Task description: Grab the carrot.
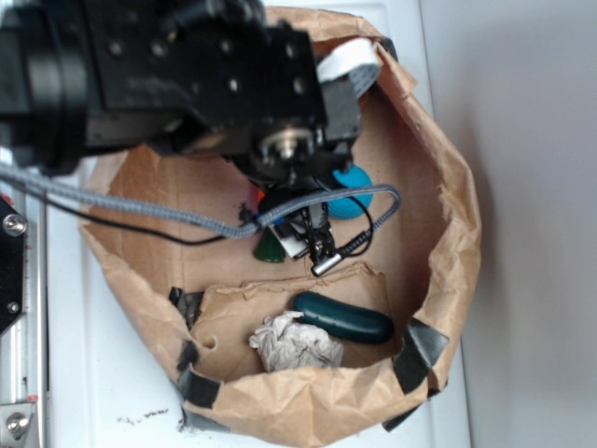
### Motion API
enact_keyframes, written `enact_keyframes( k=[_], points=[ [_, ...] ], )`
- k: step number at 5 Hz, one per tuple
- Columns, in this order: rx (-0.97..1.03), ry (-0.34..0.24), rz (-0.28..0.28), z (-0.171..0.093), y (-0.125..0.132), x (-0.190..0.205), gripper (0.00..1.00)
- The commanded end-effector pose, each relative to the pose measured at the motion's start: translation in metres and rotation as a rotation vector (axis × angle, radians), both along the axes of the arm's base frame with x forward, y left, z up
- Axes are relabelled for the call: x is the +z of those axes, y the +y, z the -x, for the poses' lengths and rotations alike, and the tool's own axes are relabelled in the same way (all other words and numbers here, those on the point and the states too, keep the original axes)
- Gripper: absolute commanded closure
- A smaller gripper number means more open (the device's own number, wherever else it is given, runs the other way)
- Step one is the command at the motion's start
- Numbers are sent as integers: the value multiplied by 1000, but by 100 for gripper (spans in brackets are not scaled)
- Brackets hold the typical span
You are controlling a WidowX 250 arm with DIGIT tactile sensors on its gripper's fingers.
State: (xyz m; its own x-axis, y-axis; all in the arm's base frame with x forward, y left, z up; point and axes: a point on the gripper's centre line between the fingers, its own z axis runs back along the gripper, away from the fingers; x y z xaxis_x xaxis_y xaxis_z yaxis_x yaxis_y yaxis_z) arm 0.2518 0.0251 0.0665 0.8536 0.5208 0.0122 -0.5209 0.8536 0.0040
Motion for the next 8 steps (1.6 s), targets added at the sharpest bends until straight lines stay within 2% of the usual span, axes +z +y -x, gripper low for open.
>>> enact_keyframes(
  k=[1, 4, 5, 8],
  points=[
    [18, -34, -72, -14, -11, -15, 0],
    [68, -34, -149, -27, -18, -32, 0],
    [103, -47, -173, -28, -18, -32, 100],
    [201, -155, -283, -22, -12, -27, 100]
  ],
)
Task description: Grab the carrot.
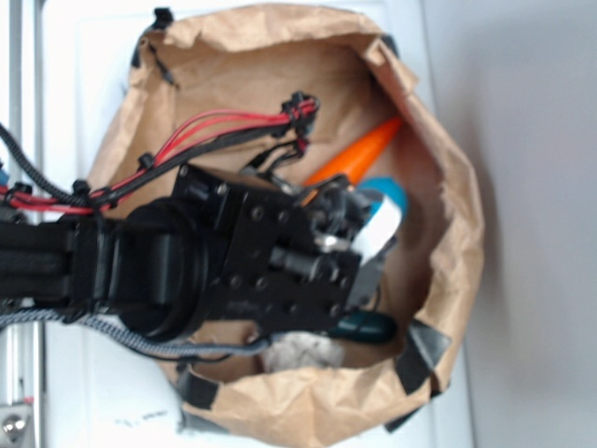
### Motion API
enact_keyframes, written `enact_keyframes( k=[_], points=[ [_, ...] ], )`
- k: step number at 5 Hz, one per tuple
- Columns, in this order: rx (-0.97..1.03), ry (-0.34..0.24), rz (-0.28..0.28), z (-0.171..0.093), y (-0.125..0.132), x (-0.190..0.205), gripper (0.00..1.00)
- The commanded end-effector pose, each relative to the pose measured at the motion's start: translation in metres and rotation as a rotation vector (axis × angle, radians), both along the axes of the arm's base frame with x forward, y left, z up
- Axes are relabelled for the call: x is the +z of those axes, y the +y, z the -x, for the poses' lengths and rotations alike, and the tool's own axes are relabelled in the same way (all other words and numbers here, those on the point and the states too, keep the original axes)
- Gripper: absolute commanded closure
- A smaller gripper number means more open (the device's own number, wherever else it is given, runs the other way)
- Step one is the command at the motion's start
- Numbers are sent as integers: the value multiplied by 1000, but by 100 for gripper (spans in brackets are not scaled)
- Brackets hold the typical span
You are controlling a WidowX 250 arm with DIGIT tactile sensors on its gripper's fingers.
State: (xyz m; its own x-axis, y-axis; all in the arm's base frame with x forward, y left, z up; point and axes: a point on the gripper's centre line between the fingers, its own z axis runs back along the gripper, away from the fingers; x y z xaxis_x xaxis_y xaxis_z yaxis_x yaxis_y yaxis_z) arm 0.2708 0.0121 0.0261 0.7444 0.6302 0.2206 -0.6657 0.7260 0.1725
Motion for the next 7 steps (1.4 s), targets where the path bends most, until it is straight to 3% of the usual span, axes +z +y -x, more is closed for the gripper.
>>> enact_keyframes(
  k=[1, 2, 3, 4, 5, 7],
  points=[
    [20, -91, -35, -2, 2, 13, 100],
    [24, -76, -15, -5, 3, 22, 100],
    [32, -62, 22, -8, 8, 36, 0],
    [23, -54, 57, -9, 13, 39, 0],
    [-45, -16, 154, -13, 26, 37, 0],
    [-104, 65, 212, -23, 41, 19, 0]
  ],
)
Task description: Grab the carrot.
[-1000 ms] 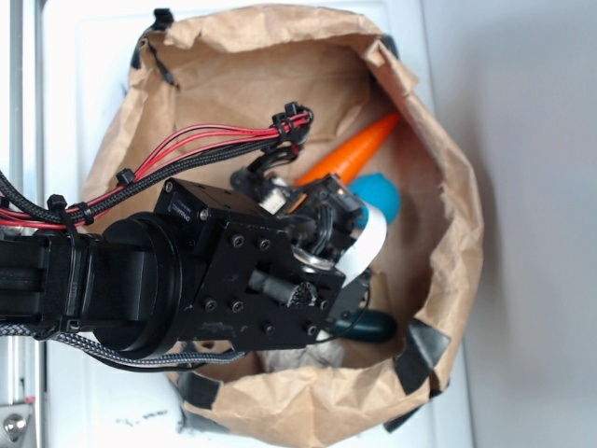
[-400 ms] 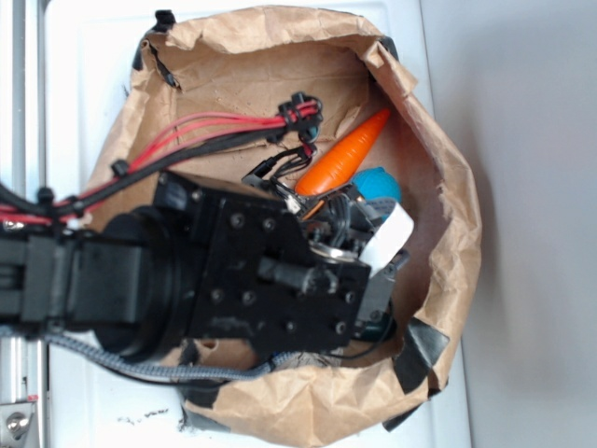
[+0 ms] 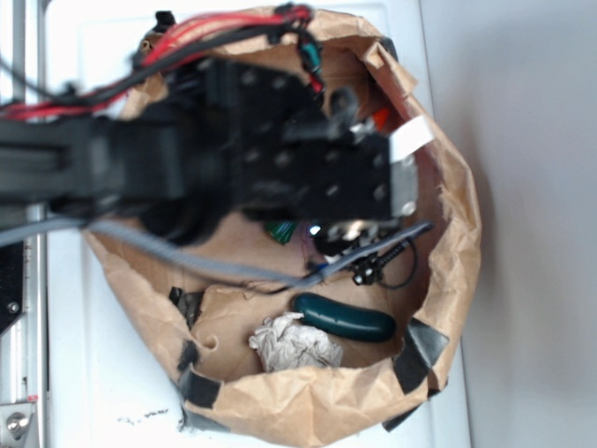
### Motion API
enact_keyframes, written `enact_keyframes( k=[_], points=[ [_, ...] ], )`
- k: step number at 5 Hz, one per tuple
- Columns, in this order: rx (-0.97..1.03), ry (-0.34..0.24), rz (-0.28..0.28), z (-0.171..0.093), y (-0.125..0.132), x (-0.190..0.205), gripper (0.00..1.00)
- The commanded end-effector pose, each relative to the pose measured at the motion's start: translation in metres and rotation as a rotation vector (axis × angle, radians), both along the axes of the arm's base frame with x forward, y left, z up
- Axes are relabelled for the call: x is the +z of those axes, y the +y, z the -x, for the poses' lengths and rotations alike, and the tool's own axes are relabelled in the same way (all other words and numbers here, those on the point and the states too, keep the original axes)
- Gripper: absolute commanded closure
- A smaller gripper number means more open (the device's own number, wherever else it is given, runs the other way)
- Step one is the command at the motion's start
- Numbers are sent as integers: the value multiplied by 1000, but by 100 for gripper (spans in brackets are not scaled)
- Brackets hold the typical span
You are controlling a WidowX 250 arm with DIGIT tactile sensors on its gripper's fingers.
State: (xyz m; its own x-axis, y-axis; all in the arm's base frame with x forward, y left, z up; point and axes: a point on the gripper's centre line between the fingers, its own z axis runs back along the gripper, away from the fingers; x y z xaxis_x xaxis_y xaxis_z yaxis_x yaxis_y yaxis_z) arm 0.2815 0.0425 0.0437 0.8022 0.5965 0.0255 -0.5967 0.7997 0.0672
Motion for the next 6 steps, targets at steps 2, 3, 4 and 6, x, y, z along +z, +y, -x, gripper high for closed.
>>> enact_keyframes(
  k=[2, 3, 4, 6],
  points=[
    [-20, -33, -75, -10, -1, -10, 19],
    [-5, -28, -68, -11, -1, -5, 100],
    [-18, -43, -60, -10, -1, 0, 100],
    [-4, -70, -4, 7, -6, 54, 100]
  ],
)
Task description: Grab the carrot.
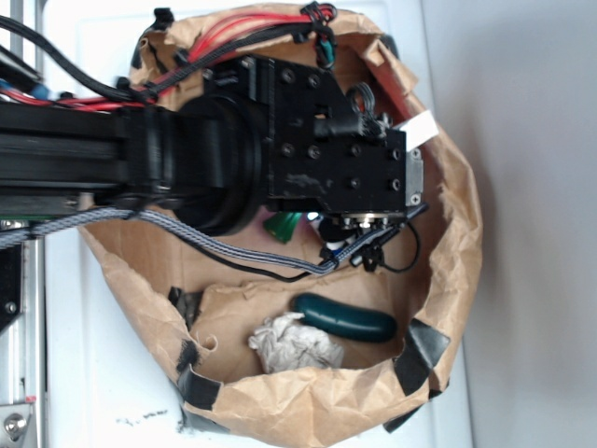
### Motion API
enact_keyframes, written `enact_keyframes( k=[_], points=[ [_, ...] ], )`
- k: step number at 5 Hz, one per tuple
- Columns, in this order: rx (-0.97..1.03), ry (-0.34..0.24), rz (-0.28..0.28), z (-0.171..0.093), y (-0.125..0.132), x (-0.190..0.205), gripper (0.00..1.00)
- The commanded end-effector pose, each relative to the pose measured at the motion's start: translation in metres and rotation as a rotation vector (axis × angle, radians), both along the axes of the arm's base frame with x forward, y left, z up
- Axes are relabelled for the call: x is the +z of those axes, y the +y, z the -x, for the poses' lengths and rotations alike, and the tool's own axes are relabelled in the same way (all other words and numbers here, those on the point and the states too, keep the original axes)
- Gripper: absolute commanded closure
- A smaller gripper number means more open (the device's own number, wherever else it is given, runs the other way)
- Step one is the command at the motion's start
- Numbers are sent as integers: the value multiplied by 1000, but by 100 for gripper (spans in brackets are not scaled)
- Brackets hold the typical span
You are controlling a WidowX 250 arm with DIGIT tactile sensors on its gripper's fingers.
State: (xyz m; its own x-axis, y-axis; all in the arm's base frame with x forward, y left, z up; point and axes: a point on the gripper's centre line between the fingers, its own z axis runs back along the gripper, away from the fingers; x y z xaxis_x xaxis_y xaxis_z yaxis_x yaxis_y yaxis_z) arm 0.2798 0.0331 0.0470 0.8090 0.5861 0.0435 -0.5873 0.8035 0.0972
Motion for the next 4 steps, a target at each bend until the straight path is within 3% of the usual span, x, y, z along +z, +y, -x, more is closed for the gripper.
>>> enact_keyframes(
  k=[1, 4],
  points=[
    [23, -54, 65, 10, 4, 84, 100],
    [-21, -111, 64, 26, -15, 149, 100]
  ],
)
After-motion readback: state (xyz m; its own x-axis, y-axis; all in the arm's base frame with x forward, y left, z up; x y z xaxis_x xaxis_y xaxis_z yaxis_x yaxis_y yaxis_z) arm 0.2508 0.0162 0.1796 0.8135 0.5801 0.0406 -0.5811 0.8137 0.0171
